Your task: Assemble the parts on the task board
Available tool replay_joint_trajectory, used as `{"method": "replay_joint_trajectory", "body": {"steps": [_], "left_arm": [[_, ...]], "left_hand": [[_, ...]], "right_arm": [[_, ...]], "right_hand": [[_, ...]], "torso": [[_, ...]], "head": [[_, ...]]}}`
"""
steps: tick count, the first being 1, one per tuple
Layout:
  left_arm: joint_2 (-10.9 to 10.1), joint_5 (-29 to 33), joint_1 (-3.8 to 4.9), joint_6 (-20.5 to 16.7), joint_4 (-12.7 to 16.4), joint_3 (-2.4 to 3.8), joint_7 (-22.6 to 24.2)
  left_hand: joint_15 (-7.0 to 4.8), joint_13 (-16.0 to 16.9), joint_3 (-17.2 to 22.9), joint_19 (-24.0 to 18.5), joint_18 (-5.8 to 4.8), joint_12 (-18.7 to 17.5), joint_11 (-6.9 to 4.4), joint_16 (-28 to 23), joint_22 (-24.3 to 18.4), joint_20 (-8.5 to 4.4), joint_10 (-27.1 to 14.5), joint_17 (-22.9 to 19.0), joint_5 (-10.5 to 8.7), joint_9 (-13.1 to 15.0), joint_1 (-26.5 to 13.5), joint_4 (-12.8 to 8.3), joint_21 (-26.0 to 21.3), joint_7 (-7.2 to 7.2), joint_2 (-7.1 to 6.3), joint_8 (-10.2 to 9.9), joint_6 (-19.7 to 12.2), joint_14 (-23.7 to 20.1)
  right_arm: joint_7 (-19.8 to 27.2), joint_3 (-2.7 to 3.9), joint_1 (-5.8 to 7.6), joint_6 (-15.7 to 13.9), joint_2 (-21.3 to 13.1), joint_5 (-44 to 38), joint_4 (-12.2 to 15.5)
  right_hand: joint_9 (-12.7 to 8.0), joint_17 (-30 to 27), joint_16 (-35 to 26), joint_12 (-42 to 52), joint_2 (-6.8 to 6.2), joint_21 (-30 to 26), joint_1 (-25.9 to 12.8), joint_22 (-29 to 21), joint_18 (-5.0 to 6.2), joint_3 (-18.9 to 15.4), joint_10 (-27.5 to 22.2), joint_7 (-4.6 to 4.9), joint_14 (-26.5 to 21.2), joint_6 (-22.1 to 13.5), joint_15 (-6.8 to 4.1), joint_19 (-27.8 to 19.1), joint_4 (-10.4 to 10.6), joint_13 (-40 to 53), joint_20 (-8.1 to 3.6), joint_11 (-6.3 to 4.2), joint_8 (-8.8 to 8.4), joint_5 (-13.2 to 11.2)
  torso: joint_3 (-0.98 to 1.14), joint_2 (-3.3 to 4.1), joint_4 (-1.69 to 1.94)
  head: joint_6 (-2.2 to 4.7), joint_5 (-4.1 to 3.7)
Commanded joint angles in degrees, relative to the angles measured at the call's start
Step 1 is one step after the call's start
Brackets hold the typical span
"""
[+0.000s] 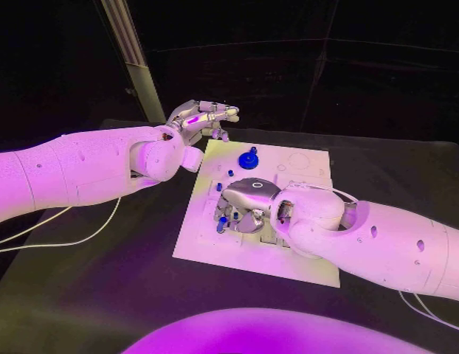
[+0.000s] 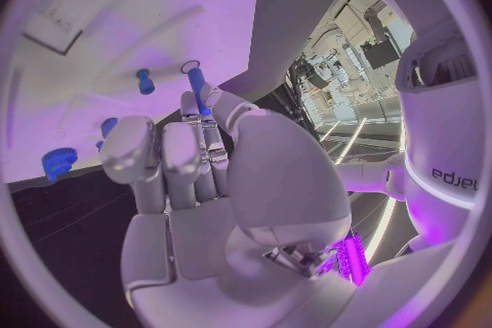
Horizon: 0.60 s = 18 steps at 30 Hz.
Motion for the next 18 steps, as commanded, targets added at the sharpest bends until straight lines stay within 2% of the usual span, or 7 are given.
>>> {"method": "replay_joint_trajectory", "body": {"steps": [1, 11, 18], "left_arm": [[0.1, 0.1, 0.11, 0.7, 0.0, 0.04, 0.2], [0.1, 0.1, 0.11, 0.7, 0.0, 0.04, 0.2], [0.1, 0.1, 0.11, 0.7, -0.1, 0.04, 0.2]], "left_hand": [[0.16, 0.0, -0.1, 0.0, 0.84, 0.2, -0.20, 0.2, -0.1, 0.29, -0.4, -0.1, -0.17, 0.0, 0.4, -0.4, -0.2, -0.07, 0.34, 0.2, -0.4, -0.4], [0.16, 0.0, -0.1, 0.0, 0.84, 0.2, -0.20, 0.2, -0.1, 0.29, -0.4, -0.1, -0.17, 0.0, 0.4, -0.4, -0.2, -0.07, 0.34, 0.2, -0.4, -0.4], [0.16, 0.0, -0.1, 0.0, 0.84, 0.2, -0.20, 0.2, -0.1, 0.29, -0.4, -0.1, -0.17, 0.0, 0.4, -0.4, -0.2, -0.07, 0.34, 0.2, -0.4, -0.4]], "right_arm": [[0.3, -0.13, 0.08, 2.0, 0.2, -1.0, -0.1], [-0.4, -0.35, 0.06, 3.1, 0.5, -2.2, -0.5], [-1.2, -0.38, 0.04, 2.2, 0.6, -5.2, -0.6]], "right_hand": [[0.0, -0.1, 0.0, -0.2, 0.21, 0.1, -0.2, 0.0, -0.69, 0.4, 0.0, 0.02, 1.1, 0.3, -0.17, 0.2, 0.0, -0.1, 0.10, 0.20, 0.15, 0.4], [0.0, -0.1, 0.0, -0.2, 0.21, 0.1, -0.2, 0.0, -0.69, 0.4, 0.0, 0.02, 1.1, 0.3, -0.17, 0.2, 0.0, -0.1, 0.10, 0.20, 0.15, 0.4], [0.0, -0.2, -0.1, -0.3, 0.22, 0.1, -0.3, -0.1, -0.68, 0.5, 0.0, 0.05, 1.0, 0.3, -0.14, 0.1, 0.0, -0.1, 0.11, 0.24, 0.12, 0.4]], "torso": [[-0.02, 0.01, 0.03], [-0.01, 0.00, 0.02], [0.01, 0.00, -0.01]], "head": [[-0.08, 0.00], [-0.23, 0.08], [-0.30, 0.14]]}}
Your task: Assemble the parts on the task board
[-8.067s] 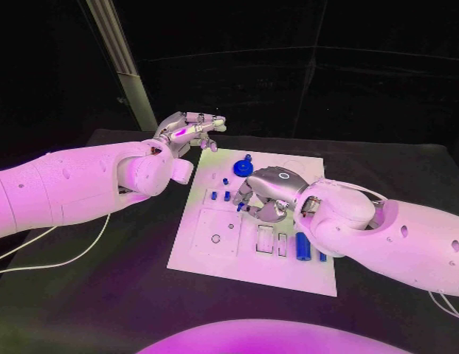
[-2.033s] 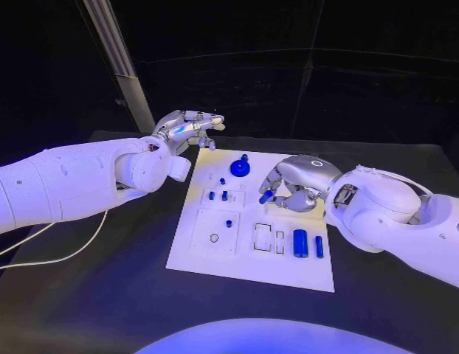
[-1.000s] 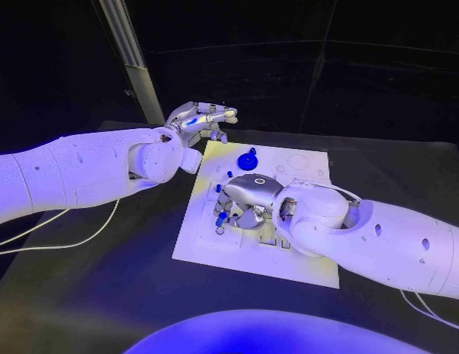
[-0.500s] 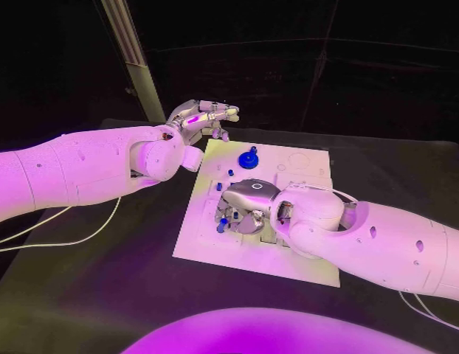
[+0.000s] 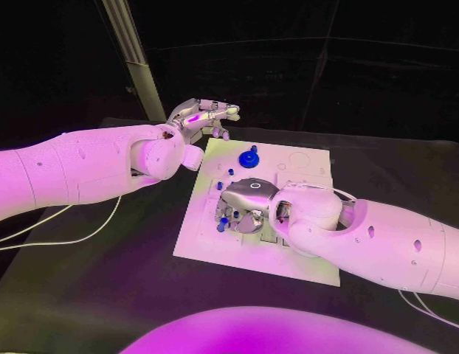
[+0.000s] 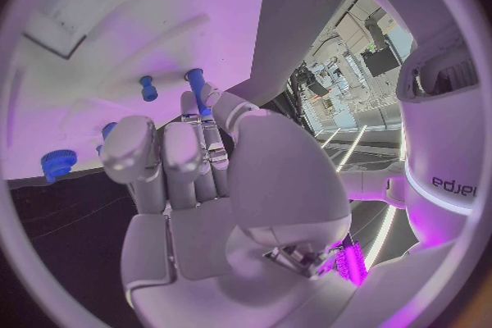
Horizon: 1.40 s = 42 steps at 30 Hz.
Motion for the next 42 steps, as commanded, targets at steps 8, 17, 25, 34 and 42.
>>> {"method": "replay_joint_trajectory", "body": {"steps": [8, 17, 25, 34, 42], "left_arm": [[0.1, 0.1, 0.11, 0.7, -0.1, 0.04, 0.2], [0.2, 0.0, 0.11, 0.7, -0.1, 0.04, 0.1], [0.2, -0.1, 0.12, 0.7, -0.1, 0.04, 0.1], [0.1, -0.1, 0.12, 0.7, -0.1, 0.04, 0.1], [0.0, -0.1, 0.12, 0.8, 0.0, 0.04, -0.1]], "left_hand": [[0.16, 0.0, -0.1, 0.0, 0.84, 0.2, -0.20, 0.2, -0.1, 0.29, -0.4, -0.1, -0.17, 0.0, 0.4, -0.4, -0.2, -0.07, 0.34, 0.2, -0.4, -0.4], [0.16, 0.0, -0.1, 0.0, 0.84, 0.2, -0.20, 0.2, -0.1, 0.29, -0.4, -0.1, -0.17, 0.0, 0.4, -0.4, -0.2, -0.07, 0.34, 0.2, -0.4, -0.4], [0.16, 0.0, -0.1, 0.0, 0.84, 0.2, -0.20, 0.2, -0.1, 0.29, -0.4, -0.1, -0.17, 0.0, 0.4, -0.4, -0.2, -0.07, 0.34, 0.2, -0.4, -0.4], [0.17, 0.0, -0.1, 0.1, 0.84, 0.4, -0.19, 0.3, -0.1, 0.28, -0.5, -0.2, -0.18, 0.0, 0.6, -0.5, -0.3, -0.05, 0.40, 0.3, -0.5, -0.4], [0.17, 0.0, -0.1, 0.1, 0.84, 0.4, -0.19, 0.3, -0.1, 0.28, -0.5, -0.2, -0.18, 0.0, 0.6, -0.5, -0.3, -0.05, 0.40, 0.3, -0.5, -0.4]], "right_arm": [[-1.2, -0.12, -0.09, 0.8, 0.5, -4.6, 0.0], [-1.1, -0.12, -0.11, 1.0, 0.8, -5.3, 0.0], [-0.5, -0.13, -0.11, 2.7, 1.3, -4.5, -0.3], [0.0, -0.14, -0.11, 0.7, 1.3, -3.6, -0.5], [1.2, -0.14, -0.38, -7.4, -0.1, -2.2, 0.6]], "right_hand": [[0.1, -0.1, -0.1, -0.3, 0.30, 0.1, -0.2, -0.1, -0.69, 0.5, 0.0, -0.10, 1.0, 0.5, -0.14, 0.1, 0.0, -0.1, 0.11, 0.24, 0.32, 0.4], [0.0, -0.2, -0.1, -0.4, 0.15, 0.1, -0.4, -0.1, -0.68, 0.4, 0.0, -0.05, 1.0, 0.4, -0.09, 0.1, 0.0, -0.1, 0.16, 0.30, 0.23, 0.4], [-0.5, 0.1, 0.4, -2.3, -2.10, 0.2, -3.2, 0.0, -0.72, -0.8, -1.7, 0.71, 1.0, -1.6, 0.67, -0.2, 1.0, -0.2, 0.80, 1.13, -1.19, 2.7], [-0.9, 0.0, 0.7, -3.0, -3.87, 0.1, -5.1, -0.2, -0.64, -2.5, -4.7, 1.30, 0.8, -5.0, 1.38, -0.5, 1.7, -0.3, 1.49, 1.98, -1.54, 3.8], [-0.8, -4.0, -1.7, -2.6, -4.59, -3.7, -5.5, -6.1, 0.41, -8.0, -14.1, 2.51, -0.5, -12.4, 2.51, -3.3, 1.9, -0.2, 2.70, 3.36, -1.39, 4.5]], "torso": [[0.01, -0.01, 0.00], [0.01, 0.01, -0.02], [0.01, 0.00, -0.01], [0.00, -0.04, -0.05], [0.04, -0.07, -0.01]], "head": [[-0.01, 0.01], [-0.03, -0.05], [-0.17, -0.03], [-0.24, -0.04], [-0.26, -0.27]]}}
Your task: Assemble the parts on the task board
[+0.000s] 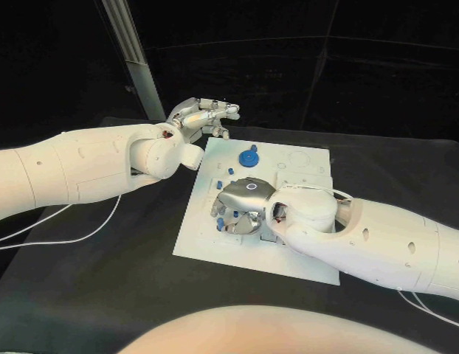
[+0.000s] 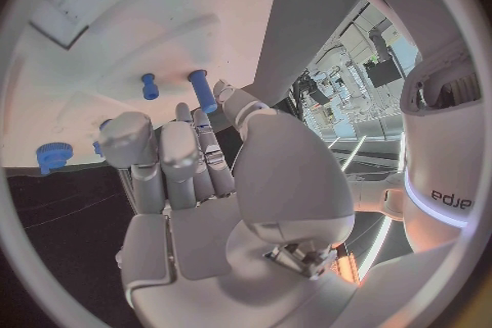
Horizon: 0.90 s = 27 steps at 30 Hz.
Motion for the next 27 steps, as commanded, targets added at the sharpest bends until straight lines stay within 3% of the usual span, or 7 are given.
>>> {"method": "replay_joint_trajectory", "body": {"steps": [1, 8, 12, 16, 19, 22, 27], "left_arm": [[-0.1, -0.1, 0.12, 0.7, 0.1, 0.05, 0.1], [-0.3, -0.1, 0.12, 0.6, 0.0, 0.04, 0.0], [-0.5, -0.1, 0.11, 0.6, 0.1, 0.04, 0.0], [-0.7, -0.1, 0.11, 0.6, 0.2, 0.02, 0.0], [-0.9, -0.1, 0.11, 0.5, 0.4, 0.00, 0.0], [-1.0, -0.1, 0.10, 0.5, 0.5, -0.04, 0.1], [-1.3, -0.1, 0.10, 0.5, 0.8, -0.14, 0.1]], "left_hand": [[-0.04, 0.0, 0.1, 0.1, 0.84, 0.4, 0.02, 0.3, -0.1, 0.29, -0.3, 0.0, -0.18, 0.0, 0.3, -0.3, -0.3, -0.05, 0.09, 0.3, -0.5, -0.2], [-0.04, 0.0, 0.1, 0.1, 0.84, 0.4, 0.02, 0.3, -0.1, 0.29, -0.3, 0.0, -0.18, 0.0, 0.3, -0.3, -0.3, -0.05, 0.09, 0.3, -0.5, -0.2], [-0.04, 0.0, 0.1, 0.1, 0.84, 0.4, 0.02, 0.3, -0.1, 0.29, -0.3, 0.0, -0.18, 0.0, 0.3, -0.3, -0.3, -0.05, 0.09, 0.3, -0.5, -0.2], [-0.04, 0.0, 0.1, 0.1, 0.84, 0.4, 0.02, 0.3, -0.1, 0.29, -0.3, 0.0, -0.18, 0.0, 0.3, -0.3, -0.3, -0.05, 0.09, 0.3, -0.5, -0.2], [-0.04, 0.0, 0.1, 0.1, 0.84, 0.4, 0.02, 0.3, -0.1, 0.29, -0.3, 0.0, -0.18, 0.0, 0.3, -0.3, -0.3, -0.05, 0.09, 0.3, -0.5, -0.2], [-0.04, 0.0, 0.1, 0.1, 0.84, 0.4, 0.03, 0.3, -0.1, 0.28, -0.3, -0.1, -0.18, 0.0, 0.4, -0.4, -0.3, -0.05, 0.09, 0.3, -0.5, -0.3], [-0.19, 0.0, 0.1, 0.1, 0.88, 0.9, -0.22, 0.3, -0.2, 0.20, 0.0, -0.3, -0.20, 0.1, 0.6, -0.5, -0.3, -0.39, 0.24, 0.7, -0.1, -0.3]], "right_arm": [[1.8, 0.04, -0.24, -8.2, -1.4, 1.8, 1.4], [3.5, 0.16, -0.45, -14.3, -7.5, 6.4, 6.1], [2.3, 0.91, -0.05, -15.6, -13.7, 13.9, 9.7], [-1.2, 1.29, 0.45, -14.4, -19.2, 20.9, 12.2], [-5.8, 1.42, 0.68, -13.0, -23.8, 25.9, 14.1], [-10.7, 1.46, 0.76, -11.6, -27.1, 27.7, 15.6], [-18.4, 1.47, 0.80, -9.2, -30.7, 26.1, 17.7]], "right_hand": [[0.1, -2.3, -1.6, 0.2, -0.42, -1.7, -0.4, -2.5, 0.56, -2.7, -2.9, 0.46, -0.7, -2.4, 0.49, -1.3, 0.2, 0.1, 0.17, 0.49, -0.06, 1.2], [0.3, -4.2, -2.7, 2.3, 0.00, -2.9, -0.1, -4.1, 0.84, -7.6, -2.3, 0.39, -1.0, -2.9, 0.36, -1.7, 0.7, 0.4, 0.15, 0.26, 0.26, 2.6], [1.0, -1.7, -0.8, 6.4, 1.64, -0.6, 0.4, -0.5, 0.20, -8.4, 4.7, 0.13, -0.1, 1.0, -0.17, 0.1, 1.1, 1.4, -0.21, -0.59, 1.91, 3.7], [1.3, 4.0, 3.4, 10.7, 1.98, 3.6, -1.2, 5.9, -0.88, -9.6, 12.6, -1.41, 1.5, 3.2, -1.64, 2.9, 2.8, 3.5, -1.42, -2.61, 3.13, 4.1], [1.8, 5.7, 4.9, 16.7, 1.50, 5.6, -5.7, 8.6, -1.35, -12.8, 19.9, -3.42, 1.9, 5.6, -3.36, 4.2, 6.4, 7.6, -3.07, -4.60, 4.84, 8.7], [2.6, 8.2, 6.9, 22.3, 1.97, 6.9, -6.2, 10.5, -1.89, -15.3, 19.8, -4.35, 2.3, 6.8, -4.75, 5.0, 8.5, 13.3, -4.19, -5.81, 6.61, 10.6], [4.1, 14.0, 11.0, 39.3, 2.96, 9.2, -6.3, 14.1, -2.34, -20.6, 16.5, -4.79, 2.7, 5.3, -4.34, 6.0, 13.5, 33.0, -4.71, -5.60, 8.81, 8.6]], "torso": [[0.05, -0.02, 0.02], [-0.01, -0.29, -0.29], [-0.13, -0.60, -0.60], [-0.22, -0.90, -1.06], [-0.32, -1.06, -1.54], [-0.31, -1.20, -2.01], [-0.32, -1.37, -2.44]], "head": [[0.04, -0.18], [0.38, -0.58], [0.85, -1.39], [1.23, -2.52], [1.50, -3.33], [1.74, -3.62], [1.87, -4.09]]}}
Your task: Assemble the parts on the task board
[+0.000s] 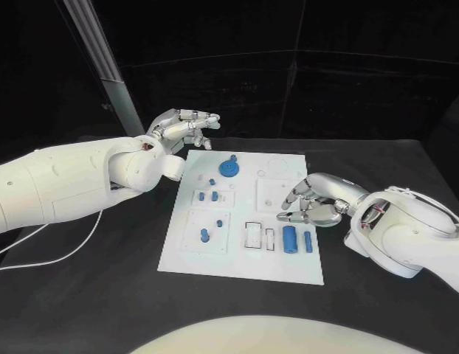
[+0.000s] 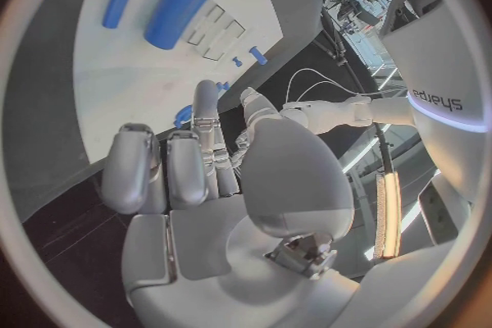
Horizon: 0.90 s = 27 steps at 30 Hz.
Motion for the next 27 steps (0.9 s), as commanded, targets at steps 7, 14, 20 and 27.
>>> {"method": "replay_joint_trajectory", "body": {"steps": [7, 14, 20, 27], "left_arm": [[-0.5, -0.1, 0.10, 0.5, 0.7, -0.11, 0.3], [-0.6, -0.1, 0.09, 0.5, 0.8, -0.22, 0.3], [-0.7, -0.1, 0.09, 0.6, 0.8, -0.28, 0.3], [-0.6, -0.1, 0.08, 0.6, 0.7, -0.32, 0.2]], "left_hand": [[-0.19, 0.0, 0.0, 0.1, 0.89, 0.3, -0.23, 0.3, -0.1, 0.20, 0.0, 0.0, -0.20, 0.0, 0.3, -0.3, -0.3, -0.39, -0.07, 0.2, -0.1, -0.3], [-0.19, 0.0, 0.0, 0.1, 0.89, 0.3, -0.23, 0.3, -0.1, 0.20, 0.0, 0.0, -0.20, 0.0, 0.3, -0.3, -0.3, -0.39, -0.07, 0.2, -0.1, -0.3], [-0.19, 0.0, -0.1, 0.1, 0.88, 0.4, -0.20, 0.3, -0.1, 0.19, -0.1, -0.1, -0.21, 0.0, 0.3, -0.3, -0.3, -0.33, -0.13, 0.2, -0.1, -0.4], [-0.19, 0.0, -0.1, 0.1, 0.88, 0.4, -0.19, 0.4, -0.1, 0.18, -0.1, 0.0, -0.20, 0.0, 0.3, -0.3, -0.3, -0.31, -0.14, 0.2, -0.2, -0.3]], "right_arm": [[-16.4, -0.06, -0.28, 5.1, -2.6, -0.6, 1.9], [-19.4, -0.17, -1.34, 6.0, -1.1, -2.6, 1.5], [-19.8, -0.23, -2.31, 6.0, 0.9, -3.1, 0.7], [-20.1, -0.25, -3.40, 6.3, 2.9, -3.9, -0.4]], "right_hand": [[1.7, 4.8, 3.1, 16.5, 0.83, 1.7, -0.9, 2.8, -0.92, -6.3, -0.4, 0.40, 3.1, -1.8, 0.16, 0.8, 4.5, 20.0, -0.01, -0.07, 2.59, -2.4], [2.8, 6.4, 4.1, 22.8, 1.28, 2.3, -1.7, 3.8, -1.07, -8.8, 0.7, 0.47, 3.2, -2.8, 0.28, 1.0, 4.6, 27.7, 0.04, -0.08, 3.87, -2.6], [3.6, 7.6, 4.7, 24.7, 1.81, 2.6, -2.4, 4.3, -1.15, -9.8, 0.9, 0.39, 3.3, -3.1, 0.29, 1.1, 4.6, 30.3, 0.05, -0.11, 4.88, -2.2], [4.4, 8.7, 5.3, 27.1, 2.33, 2.9, -1.7, 5.0, -1.26, -10.2, 1.7, 0.35, 3.4, -3.5, 0.28, 1.2, 4.5, 33.2, 0.03, -0.14, 5.68, -1.2]], "torso": [[0.05, -0.23, -0.70], [0.08, -0.23, -0.66], [0.01, -0.13, -0.63], [0.06, -0.12, -0.69]], "head": [[0.08, -0.43], [-0.03, -0.47], [0.10, -0.53], [0.03, -0.37]]}}
